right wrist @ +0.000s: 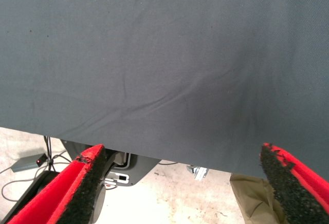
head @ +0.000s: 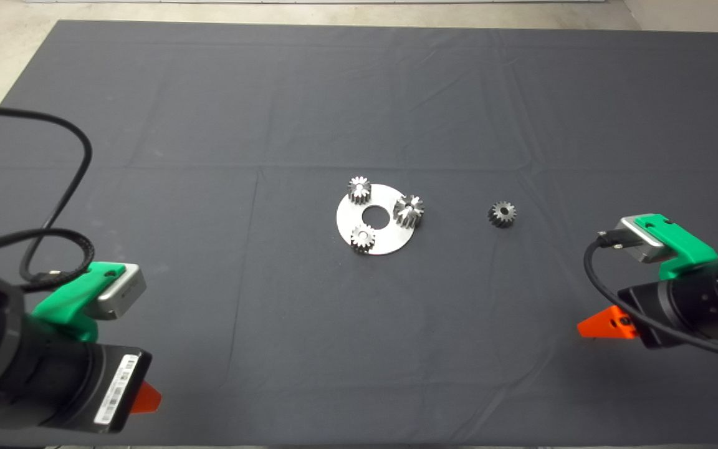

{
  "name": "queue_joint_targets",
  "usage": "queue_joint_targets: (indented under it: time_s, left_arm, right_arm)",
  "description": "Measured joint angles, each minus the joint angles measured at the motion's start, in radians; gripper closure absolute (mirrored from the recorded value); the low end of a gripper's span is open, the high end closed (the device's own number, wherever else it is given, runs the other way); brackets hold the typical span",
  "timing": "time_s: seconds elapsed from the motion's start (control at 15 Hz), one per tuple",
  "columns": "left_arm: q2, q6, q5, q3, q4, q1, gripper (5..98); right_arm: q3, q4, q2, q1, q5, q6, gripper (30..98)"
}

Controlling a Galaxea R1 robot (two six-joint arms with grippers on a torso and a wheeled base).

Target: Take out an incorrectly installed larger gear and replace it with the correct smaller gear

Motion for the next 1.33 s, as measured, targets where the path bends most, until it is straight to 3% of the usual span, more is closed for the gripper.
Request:
queue_joint_targets:
  time_s: [0.2,0.4,0.47,0.6,0.8,1.07,1.33]
  left_arm:
    - [0.000,0.000,0.000,0.000,0.000,0.000,54.3]
    - [0.002,-0.001,0.000,0.000,0.000,0.000,54.3]
    - [0.002,-0.001,0.000,0.000,0.000,0.000,54.3]
    - [0.000,-0.003,0.001,0.000,0.000,0.000,54.3]
    - [0.005,-0.003,0.000,0.000,0.001,0.000,54.3]
    - [0.005,-0.004,0.000,0.000,0.003,0.000,54.3]
    - [0.005,-0.003,0.000,0.000,0.004,0.000,54.3]
  right_arm:
    - [-0.055,0.005,0.042,0.006,-0.003,-0.001,40.6]
    - [-0.180,0.010,0.191,0.079,-0.006,-0.004,39.0]
    - [-0.243,0.017,0.246,0.111,-0.002,-0.012,35.0]
    - [-0.374,0.027,0.344,0.150,0.001,-0.038,34.1]
    - [-0.494,0.038,0.449,0.165,0.001,-0.073,30.8]
    - [-0.533,0.050,0.480,0.128,0.004,-0.098,30.8]
    - [-0.621,0.042,0.496,-0.033,0.001,-0.135,30.8]
